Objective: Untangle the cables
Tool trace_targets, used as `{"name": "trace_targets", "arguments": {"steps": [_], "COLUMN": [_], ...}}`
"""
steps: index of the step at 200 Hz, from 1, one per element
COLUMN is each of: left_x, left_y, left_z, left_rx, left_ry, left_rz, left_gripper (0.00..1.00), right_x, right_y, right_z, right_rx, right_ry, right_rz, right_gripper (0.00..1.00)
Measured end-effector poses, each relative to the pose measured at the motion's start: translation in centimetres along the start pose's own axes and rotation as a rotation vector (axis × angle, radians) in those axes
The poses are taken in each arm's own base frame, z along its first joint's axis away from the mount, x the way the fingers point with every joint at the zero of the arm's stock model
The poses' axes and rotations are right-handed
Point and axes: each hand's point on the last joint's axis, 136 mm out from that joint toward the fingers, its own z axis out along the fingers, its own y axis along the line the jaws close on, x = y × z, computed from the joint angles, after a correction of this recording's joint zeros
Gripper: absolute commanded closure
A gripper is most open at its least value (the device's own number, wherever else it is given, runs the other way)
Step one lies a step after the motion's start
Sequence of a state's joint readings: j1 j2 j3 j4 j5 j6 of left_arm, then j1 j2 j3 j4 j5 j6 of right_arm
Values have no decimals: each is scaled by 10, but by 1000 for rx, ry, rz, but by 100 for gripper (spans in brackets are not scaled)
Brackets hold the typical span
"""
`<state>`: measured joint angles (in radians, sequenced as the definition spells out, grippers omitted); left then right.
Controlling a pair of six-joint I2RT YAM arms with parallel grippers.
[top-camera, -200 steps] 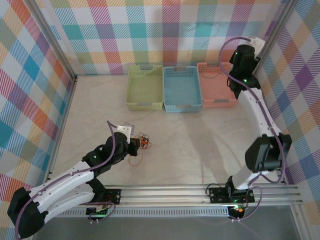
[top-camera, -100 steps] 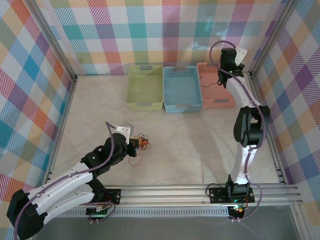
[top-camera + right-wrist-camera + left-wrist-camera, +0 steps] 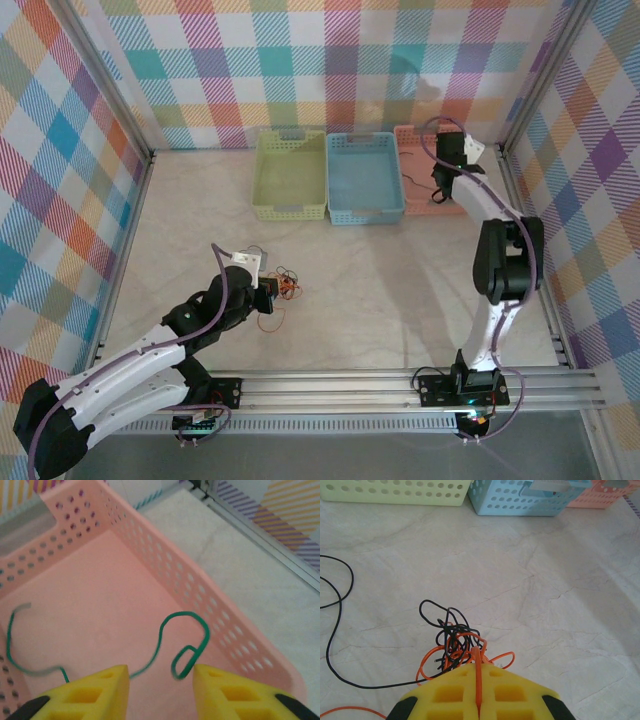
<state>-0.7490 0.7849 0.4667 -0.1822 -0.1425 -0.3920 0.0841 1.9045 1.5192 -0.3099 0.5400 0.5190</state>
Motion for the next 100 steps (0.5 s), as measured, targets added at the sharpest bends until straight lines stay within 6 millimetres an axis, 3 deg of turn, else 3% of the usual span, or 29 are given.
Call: {"name": "trace_targets", "arguments": {"steps": [42,55,77,100], "left_x": [-2,-4,-6,-8], "left_y": [-1,-1,-2,-7], "left_z": [-3,-5,-8,-10], "left_rx": [5,10,20,49], "left_ry": [-10,-18,-34,-39], "left_rz": [-2,-3,-4,-5], "left_gripper": [100,100,100,100], "right_x": [-39,-41,-23,14], "right_y": [-2,1,9,24], "right_z": [-75,-93,-112,-127], "right_rx": [-156,-227,-368,-531], "right_ry": [-97,-111,-76,5], "right_rz": [77,90,88,59], "right_gripper": [54,53,54,55]}}
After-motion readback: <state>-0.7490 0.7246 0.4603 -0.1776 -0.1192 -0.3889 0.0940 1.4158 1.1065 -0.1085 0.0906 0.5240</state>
